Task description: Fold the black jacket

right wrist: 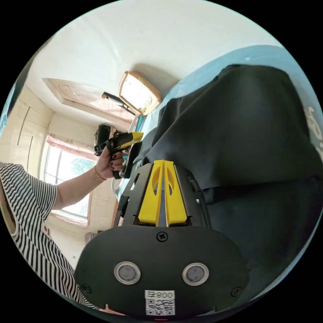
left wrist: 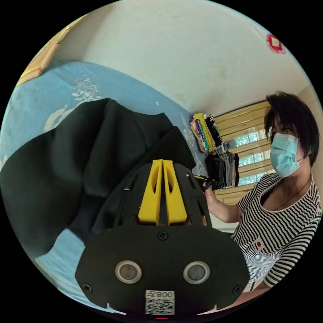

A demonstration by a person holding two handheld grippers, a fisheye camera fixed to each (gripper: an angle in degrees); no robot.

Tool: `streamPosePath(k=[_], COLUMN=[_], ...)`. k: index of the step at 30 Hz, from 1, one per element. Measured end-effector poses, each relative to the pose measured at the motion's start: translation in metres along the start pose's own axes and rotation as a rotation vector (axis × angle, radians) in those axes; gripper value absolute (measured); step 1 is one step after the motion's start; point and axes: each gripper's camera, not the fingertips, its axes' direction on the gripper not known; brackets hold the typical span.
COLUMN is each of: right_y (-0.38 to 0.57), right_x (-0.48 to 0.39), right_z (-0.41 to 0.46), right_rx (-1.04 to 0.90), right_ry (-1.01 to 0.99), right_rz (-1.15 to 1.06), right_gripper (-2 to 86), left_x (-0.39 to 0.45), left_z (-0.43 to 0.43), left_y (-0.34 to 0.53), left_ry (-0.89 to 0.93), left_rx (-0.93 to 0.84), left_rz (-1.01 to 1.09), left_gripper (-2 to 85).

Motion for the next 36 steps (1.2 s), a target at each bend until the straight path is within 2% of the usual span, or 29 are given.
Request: streamPosePath(k=[3, 6, 10, 14, 16, 21, 27, 31, 36], right_y=[-0.004, -0.002, 0.011, 0.014, 0.016, 0.013, 0.024, 0.013, 0.001], right_x=[0.019, 0.046, 0.074, 0.070, 0.055, 0.059, 0.082, 0.053, 0.071], right_z=[-0.048, -0.060, -0.049, -0.055, -0.071, -0.088, -0.096, -0.098, -0.085], right_rx=[0.130, 0.113, 0.094, 0.106, 0.175, 0.207, 0.258, 0.287, 0.254], right_ry=[0.145, 0.269, 0.214, 0.179, 0.157, 0.307, 0.215, 0.231, 0.248], right_rz=[0.026, 0.100, 0.197, 0.214, 0.173, 0.213, 0.357, 0.241, 0.325], right_gripper=[0.0, 0.0, 0.0, 0.0, 0.0, -0.1, -0.1, 0.0, -0.1], left_x=[0.037, 0.056, 0.047, 0.047, 0.062, 0.078, 0.080, 0.097, 0.107], left_z=[0.067, 0.125, 0.185, 0.174, 0.167, 0.199, 0.212, 0.173, 0.106], left_y=[-0.045, -0.079, -0.090, -0.075, -0.068, -0.071, -0.067, -0.051, -0.014], left_ry=[0.094, 0.086, -0.109, -0.077, -0.038, -0.027, -0.074, -0.037, -0.074], left_rx=[-0.059, -0.099, -0.259, -0.187, -0.140, -0.190, -0.227, -0.118, 0.068], left_rz=[0.152, 0.211, 0.183, 0.154, 0.197, 0.211, 0.202, 0.230, 0.184], left_gripper=[0.2, 0.1, 0.1, 0.1, 0.1, 0.1, 0.1, 0.1, 0.1])
